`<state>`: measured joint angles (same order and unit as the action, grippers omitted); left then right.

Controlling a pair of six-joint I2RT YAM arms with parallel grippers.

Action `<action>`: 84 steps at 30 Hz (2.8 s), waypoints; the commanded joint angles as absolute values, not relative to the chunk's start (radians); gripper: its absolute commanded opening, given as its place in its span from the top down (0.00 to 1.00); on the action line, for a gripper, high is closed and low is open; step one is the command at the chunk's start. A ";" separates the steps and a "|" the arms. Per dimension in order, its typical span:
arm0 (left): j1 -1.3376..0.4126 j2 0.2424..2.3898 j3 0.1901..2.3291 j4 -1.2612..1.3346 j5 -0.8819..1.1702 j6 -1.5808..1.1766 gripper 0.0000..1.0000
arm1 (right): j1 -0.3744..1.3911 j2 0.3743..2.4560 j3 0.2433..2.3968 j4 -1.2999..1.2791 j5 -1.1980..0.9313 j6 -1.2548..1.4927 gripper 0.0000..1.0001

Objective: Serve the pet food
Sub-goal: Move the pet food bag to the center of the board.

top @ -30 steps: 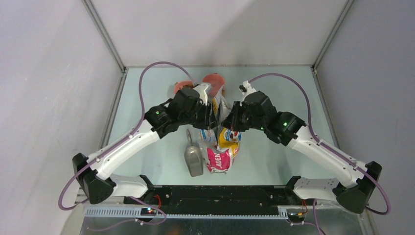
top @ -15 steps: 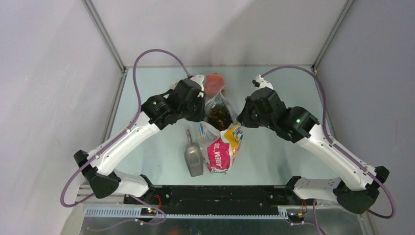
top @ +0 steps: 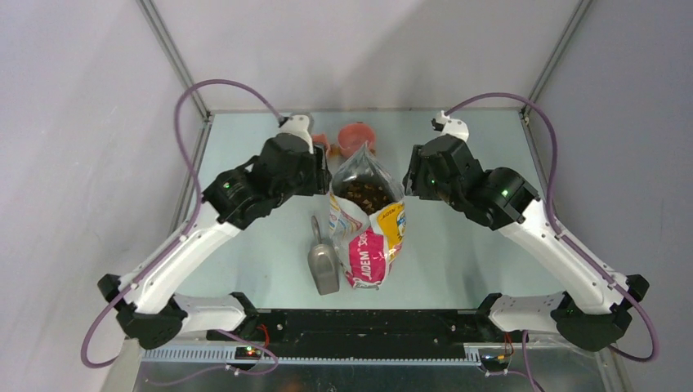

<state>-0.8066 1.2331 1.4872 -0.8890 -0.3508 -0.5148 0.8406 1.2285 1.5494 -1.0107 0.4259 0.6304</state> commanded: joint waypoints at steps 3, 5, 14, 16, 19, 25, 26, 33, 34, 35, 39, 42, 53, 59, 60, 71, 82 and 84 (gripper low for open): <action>-0.795 1.194 1.486 -0.749 -0.313 -0.430 0.31 | 0.815 1.217 1.565 -0.869 0.384 0.535 0.28; -0.794 1.210 1.492 -0.734 -0.276 -0.411 0.26 | 0.809 1.242 1.577 -0.872 0.360 0.526 0.22; -0.772 1.369 1.592 -0.791 -0.125 -0.351 0.35 | 0.772 1.399 1.669 -0.932 0.162 0.442 0.28; -0.765 1.412 1.634 -0.831 -0.115 -0.342 0.44 | 0.768 1.478 1.722 -0.991 0.154 0.427 0.43; -0.762 1.451 1.670 -0.875 -0.103 -0.319 0.57 | 0.765 1.539 1.786 -1.070 0.168 0.412 0.68; -0.740 1.489 1.706 -0.909 -0.108 -0.299 0.98 | 0.704 1.554 1.824 -1.124 0.262 0.440 1.00; -0.735 1.491 1.715 -0.909 -0.108 -0.298 0.99 | 0.690 1.538 1.824 -1.115 0.287 0.445 1.00; -0.708 1.561 1.869 -0.894 -0.063 -0.289 1.00 | 0.462 1.440 1.831 -0.971 0.293 0.406 1.00; -0.708 1.571 1.886 -0.894 -0.055 -0.281 1.00 | 0.419 1.440 1.840 -0.967 0.281 0.392 1.00; -0.708 1.586 1.917 -0.894 -0.044 -0.276 1.00 | 0.399 1.438 1.856 -0.961 0.263 0.387 1.00; -0.701 1.635 1.998 -0.876 -0.011 -0.247 1.00 | 0.330 1.416 1.860 -0.910 0.239 0.351 1.00; -0.682 1.701 2.062 -0.840 0.092 -0.278 1.00 | 0.304 1.419 1.885 -0.885 0.239 0.312 1.00; -0.646 1.822 2.118 -0.636 0.354 -0.376 1.00 | 0.247 1.474 2.016 -0.837 0.209 0.208 1.00; -0.669 1.830 2.052 -0.594 0.335 -0.372 1.00 | 0.230 1.513 2.108 -0.863 0.175 0.168 1.00; -0.672 1.826 2.040 -0.587 0.334 -0.373 1.00 | 0.229 1.520 2.111 -0.861 0.160 0.163 1.00; -0.530 1.712 1.960 -0.579 0.213 -0.430 0.41 | 0.228 1.566 2.059 -0.910 0.045 0.173 0.28; -0.403 1.501 1.471 -0.575 -0.020 -0.457 0.29 | 0.227 1.476 1.933 -0.784 -0.072 0.186 0.19; -0.403 1.508 1.394 -0.625 -0.060 -0.475 0.33 | 0.232 1.460 1.898 -0.737 -0.116 0.218 0.24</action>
